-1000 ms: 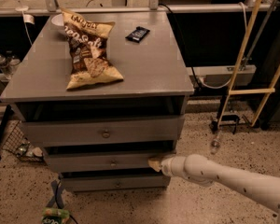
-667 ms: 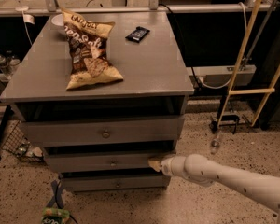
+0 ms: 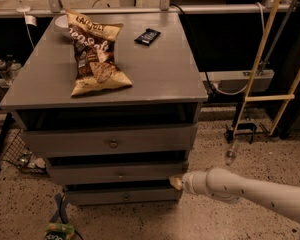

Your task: Close middle drawer

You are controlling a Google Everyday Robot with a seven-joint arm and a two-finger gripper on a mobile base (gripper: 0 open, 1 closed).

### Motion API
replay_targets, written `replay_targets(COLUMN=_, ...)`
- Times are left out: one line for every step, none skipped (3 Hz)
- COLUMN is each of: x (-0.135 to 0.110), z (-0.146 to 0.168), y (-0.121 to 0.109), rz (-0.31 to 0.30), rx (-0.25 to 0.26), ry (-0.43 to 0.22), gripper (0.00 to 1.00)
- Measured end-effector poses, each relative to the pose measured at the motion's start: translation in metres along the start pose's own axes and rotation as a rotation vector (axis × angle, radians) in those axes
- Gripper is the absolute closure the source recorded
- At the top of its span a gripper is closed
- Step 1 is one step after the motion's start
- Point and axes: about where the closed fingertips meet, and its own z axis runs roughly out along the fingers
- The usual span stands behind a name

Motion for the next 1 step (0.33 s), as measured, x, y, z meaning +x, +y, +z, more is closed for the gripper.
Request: replay_targets(x=0.0257, z=-0.027, y=-0.025, rz=0.061, rx=0.076, ry=0.056, gripper=1.0)
